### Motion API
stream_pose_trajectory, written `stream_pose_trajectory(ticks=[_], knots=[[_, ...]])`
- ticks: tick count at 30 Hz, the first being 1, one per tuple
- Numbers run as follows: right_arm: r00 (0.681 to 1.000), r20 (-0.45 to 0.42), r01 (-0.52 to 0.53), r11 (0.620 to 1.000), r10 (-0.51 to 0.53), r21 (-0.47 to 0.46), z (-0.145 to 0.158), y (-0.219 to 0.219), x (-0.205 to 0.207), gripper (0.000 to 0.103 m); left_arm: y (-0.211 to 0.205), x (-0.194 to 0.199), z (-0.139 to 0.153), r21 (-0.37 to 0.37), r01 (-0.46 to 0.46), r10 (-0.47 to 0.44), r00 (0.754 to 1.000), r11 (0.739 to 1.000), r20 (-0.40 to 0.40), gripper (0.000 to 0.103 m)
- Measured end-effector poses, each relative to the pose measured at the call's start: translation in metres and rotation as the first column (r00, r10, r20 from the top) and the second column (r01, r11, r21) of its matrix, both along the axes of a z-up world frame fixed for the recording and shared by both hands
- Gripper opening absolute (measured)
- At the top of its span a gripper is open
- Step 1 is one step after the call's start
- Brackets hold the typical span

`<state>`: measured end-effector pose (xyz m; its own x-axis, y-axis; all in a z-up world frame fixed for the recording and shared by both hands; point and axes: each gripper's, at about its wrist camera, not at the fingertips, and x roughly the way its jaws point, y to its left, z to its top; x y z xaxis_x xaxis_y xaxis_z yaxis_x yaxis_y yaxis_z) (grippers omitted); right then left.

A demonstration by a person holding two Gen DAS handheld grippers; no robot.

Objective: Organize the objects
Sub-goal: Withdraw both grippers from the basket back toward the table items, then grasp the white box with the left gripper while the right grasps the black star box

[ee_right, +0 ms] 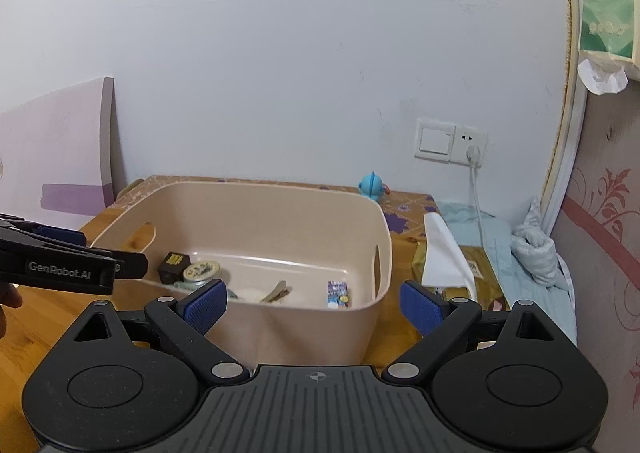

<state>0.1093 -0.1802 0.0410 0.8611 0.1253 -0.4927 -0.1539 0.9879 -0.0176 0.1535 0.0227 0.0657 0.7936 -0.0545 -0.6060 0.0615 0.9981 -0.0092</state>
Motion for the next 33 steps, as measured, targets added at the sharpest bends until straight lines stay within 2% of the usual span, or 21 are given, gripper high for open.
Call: stream_pose_trajectory(ticks=[6, 14, 26, 33], knots=[[1.000, -0.021, 0.009, 1.000, -0.009, 0.001, -0.011, -0.007, -0.012, 0.095, -0.004, -0.017, -0.010, 0.032, 0.024, -0.024, 1.000, 0.999, 0.001, 0.083], [0.999, -0.043, 0.025, 1.000, -0.025, -0.015, -0.022, -0.014, -0.020, 0.098, -0.001, -0.027, -0.033, 0.028, 0.026, -0.024, 0.998, 0.999, -0.057, 0.083], [0.987, -0.153, 0.055, 0.998, -0.053, 0.006, -0.060, -0.028, -0.015, 0.098, -0.004, -0.022, -0.073, 0.043, 0.030, -0.023, 0.987, 0.999, -0.162, 0.083], [0.974, -0.217, 0.067, 0.998, -0.069, -0.017, -0.083, -0.033, -0.008, 0.098, -0.006, -0.012, -0.093, 0.046, 0.038, -0.028, 0.978, 0.998, -0.209, 0.083]])
